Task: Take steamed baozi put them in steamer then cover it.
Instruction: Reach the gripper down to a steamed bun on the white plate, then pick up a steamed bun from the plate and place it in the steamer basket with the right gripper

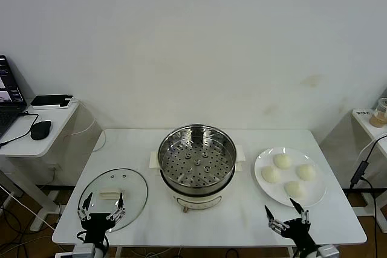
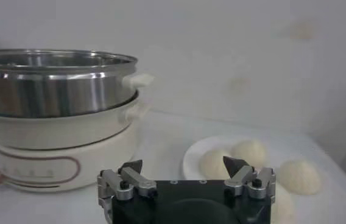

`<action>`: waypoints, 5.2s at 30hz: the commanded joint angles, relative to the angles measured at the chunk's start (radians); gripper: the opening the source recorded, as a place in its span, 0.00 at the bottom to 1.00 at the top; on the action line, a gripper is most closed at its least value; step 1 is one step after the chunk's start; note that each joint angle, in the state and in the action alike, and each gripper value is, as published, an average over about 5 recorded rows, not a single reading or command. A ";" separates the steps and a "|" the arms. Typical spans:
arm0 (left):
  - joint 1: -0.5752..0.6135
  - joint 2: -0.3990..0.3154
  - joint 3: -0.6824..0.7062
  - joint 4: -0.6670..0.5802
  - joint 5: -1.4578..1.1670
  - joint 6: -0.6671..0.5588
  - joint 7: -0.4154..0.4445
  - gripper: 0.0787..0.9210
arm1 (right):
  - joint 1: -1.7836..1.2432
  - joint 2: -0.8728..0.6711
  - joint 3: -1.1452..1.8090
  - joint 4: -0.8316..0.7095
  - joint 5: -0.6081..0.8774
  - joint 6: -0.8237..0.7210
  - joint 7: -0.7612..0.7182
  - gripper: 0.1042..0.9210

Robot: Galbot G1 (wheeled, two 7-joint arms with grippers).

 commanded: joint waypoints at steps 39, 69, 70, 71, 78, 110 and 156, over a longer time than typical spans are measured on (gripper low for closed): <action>-0.031 -0.023 -0.094 -0.100 0.203 0.124 0.159 0.88 | 1.643 -0.508 -1.075 -1.071 -0.687 0.172 -1.049 0.88; -0.013 -0.028 -0.139 -0.116 0.203 0.103 0.159 0.88 | 1.654 -0.222 -1.082 -1.374 -0.819 0.200 -0.952 0.88; -0.014 -0.028 -0.139 -0.116 0.203 0.102 0.159 0.88 | 1.655 -0.218 -1.081 -1.381 -0.819 0.200 -0.948 0.88; -0.014 -0.028 -0.139 -0.116 0.203 0.102 0.159 0.88 | 1.656 -0.214 -1.079 -1.390 -0.819 0.201 -0.944 0.88; -0.011 -0.031 -0.138 -0.121 0.206 0.099 0.159 0.88 | 1.659 -0.193 -1.079 -1.421 -0.831 0.203 -0.935 0.88; -0.012 -0.024 -0.114 -0.129 0.206 0.096 0.159 0.88 | 1.796 -0.480 -1.299 -0.980 -0.482 0.118 -1.002 0.56; -0.016 -0.007 -0.150 -0.115 0.176 0.100 0.162 0.88 | 2.153 0.058 -1.931 -0.920 -0.516 0.457 -0.763 0.56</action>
